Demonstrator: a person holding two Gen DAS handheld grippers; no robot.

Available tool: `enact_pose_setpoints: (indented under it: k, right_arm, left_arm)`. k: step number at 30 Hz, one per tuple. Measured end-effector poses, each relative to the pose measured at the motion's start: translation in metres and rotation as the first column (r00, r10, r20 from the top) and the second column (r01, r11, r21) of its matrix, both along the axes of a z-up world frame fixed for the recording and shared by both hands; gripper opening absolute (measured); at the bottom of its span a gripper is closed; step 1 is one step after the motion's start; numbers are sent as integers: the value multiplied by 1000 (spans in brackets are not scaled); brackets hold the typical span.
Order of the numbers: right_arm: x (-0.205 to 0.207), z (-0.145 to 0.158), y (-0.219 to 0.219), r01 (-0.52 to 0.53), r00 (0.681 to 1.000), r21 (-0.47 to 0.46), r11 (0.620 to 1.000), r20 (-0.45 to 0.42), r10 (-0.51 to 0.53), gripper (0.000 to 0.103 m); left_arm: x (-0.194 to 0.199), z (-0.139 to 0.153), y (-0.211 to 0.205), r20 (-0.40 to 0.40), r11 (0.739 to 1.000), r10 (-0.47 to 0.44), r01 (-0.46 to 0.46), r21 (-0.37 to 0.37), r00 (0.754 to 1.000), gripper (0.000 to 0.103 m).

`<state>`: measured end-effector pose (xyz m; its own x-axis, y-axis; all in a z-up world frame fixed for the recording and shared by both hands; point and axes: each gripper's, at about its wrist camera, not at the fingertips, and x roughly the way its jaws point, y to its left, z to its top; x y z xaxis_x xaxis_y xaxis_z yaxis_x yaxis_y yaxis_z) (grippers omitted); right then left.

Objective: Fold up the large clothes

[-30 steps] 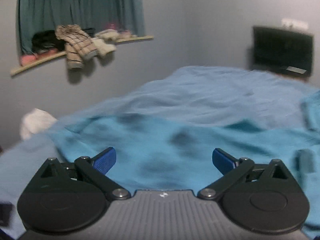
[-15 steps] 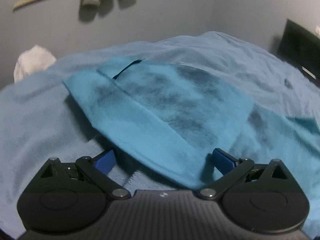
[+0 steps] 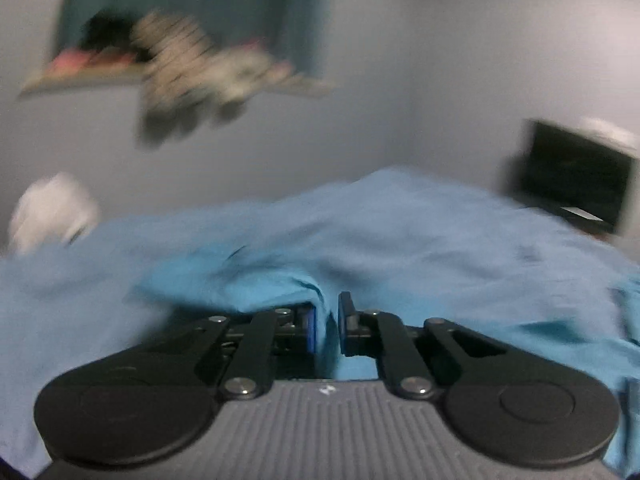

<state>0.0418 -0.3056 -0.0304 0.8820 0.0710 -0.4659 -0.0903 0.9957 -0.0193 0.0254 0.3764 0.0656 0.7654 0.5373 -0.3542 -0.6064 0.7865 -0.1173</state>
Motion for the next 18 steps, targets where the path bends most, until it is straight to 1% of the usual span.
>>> enact_pose_setpoints:
  k: [1, 3, 5, 6, 7, 8, 9, 11, 12, 14, 16, 18]
  right_arm:
    - [0, 0, 0, -1, 1000, -1, 1000, 0, 1, 103]
    - [0, 0, 0, -7, 1000, -3, 1000, 0, 7, 103]
    - [0, 0, 0, -12, 1000, -5, 1000, 1, 12, 103]
    - [-1, 0, -1, -15, 1000, -5, 1000, 3, 15, 103]
    - [-2, 1, -1, -18, 1000, -3, 1000, 6, 18, 103]
    - [-3, 1, -2, -22, 1000, 0, 1000, 10, 22, 103]
    - [-4, 2, -3, -25, 1000, 3, 1000, 14, 25, 103]
    - [-9, 3, -5, -28, 999, 9, 1000, 27, 28, 103]
    - [-10, 3, -5, -28, 999, 10, 1000, 33, 27, 103]
    - [-14, 3, -6, -26, 999, -1, 1000, 35, 26, 103]
    - [-17, 4, -4, -24, 999, -22, 999, 35, 24, 103]
    - [-21, 5, -4, -17, 999, -44, 999, 41, 18, 103]
  left_arm:
    - [3, 10, -18, 13, 998, -56, 56, 34, 998, 5]
    - [12, 28, -54, 37, 982, -175, 172, 73, 984, 5]
    - [21, 45, -97, 59, 952, -291, 283, 112, 955, 5]
    - [26, 51, -116, 66, 935, -342, 332, 122, 938, 5]
    - [31, 56, -138, 75, 914, -397, 386, 127, 915, 5]
    - [37, 58, -157, 78, 892, -445, 434, 124, 892, 5]
    - [46, 58, -179, 74, 864, -498, 488, 119, 864, 5]
    - [57, 55, -220, 61, 819, -570, 561, 118, 819, 5]
    - [64, 51, -242, 46, 792, -607, 600, 116, 793, 5]
    - [74, 40, -279, 29, 751, -658, 653, 99, 753, 5]
    - [82, 27, -309, 19, 727, -686, 684, 56, 727, 5]
    - [88, 13, -331, 43, 688, -724, 725, -29, 689, 5]
